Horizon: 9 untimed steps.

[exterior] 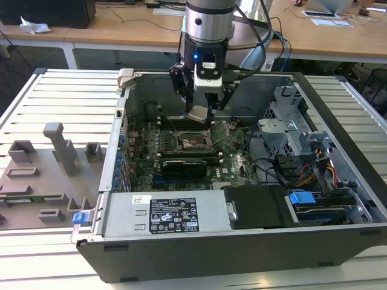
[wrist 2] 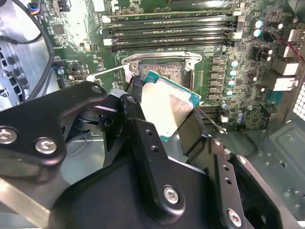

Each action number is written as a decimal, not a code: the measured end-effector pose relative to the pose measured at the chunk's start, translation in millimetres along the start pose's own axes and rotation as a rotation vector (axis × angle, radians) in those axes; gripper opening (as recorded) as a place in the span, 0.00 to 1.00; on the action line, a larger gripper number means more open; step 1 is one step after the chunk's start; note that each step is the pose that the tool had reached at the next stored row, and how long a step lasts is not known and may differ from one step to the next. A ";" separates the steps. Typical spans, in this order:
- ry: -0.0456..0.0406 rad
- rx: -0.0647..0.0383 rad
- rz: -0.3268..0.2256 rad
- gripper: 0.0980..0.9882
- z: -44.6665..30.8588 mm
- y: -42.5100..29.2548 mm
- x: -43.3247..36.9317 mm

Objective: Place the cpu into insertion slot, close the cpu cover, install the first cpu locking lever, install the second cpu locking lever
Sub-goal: 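Place the cpu into insertion slot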

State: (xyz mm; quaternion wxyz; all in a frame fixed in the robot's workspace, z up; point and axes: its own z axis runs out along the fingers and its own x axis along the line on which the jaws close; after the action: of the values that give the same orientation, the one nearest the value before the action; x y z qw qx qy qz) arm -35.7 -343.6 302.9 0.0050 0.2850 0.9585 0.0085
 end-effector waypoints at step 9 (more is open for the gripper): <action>-0.0110 0.015 0.081 0.50 0.9 0.0 0.0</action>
State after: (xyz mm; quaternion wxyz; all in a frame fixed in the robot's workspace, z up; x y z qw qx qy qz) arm -35.7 -343.7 302.0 0.0078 0.3237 0.9461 0.0000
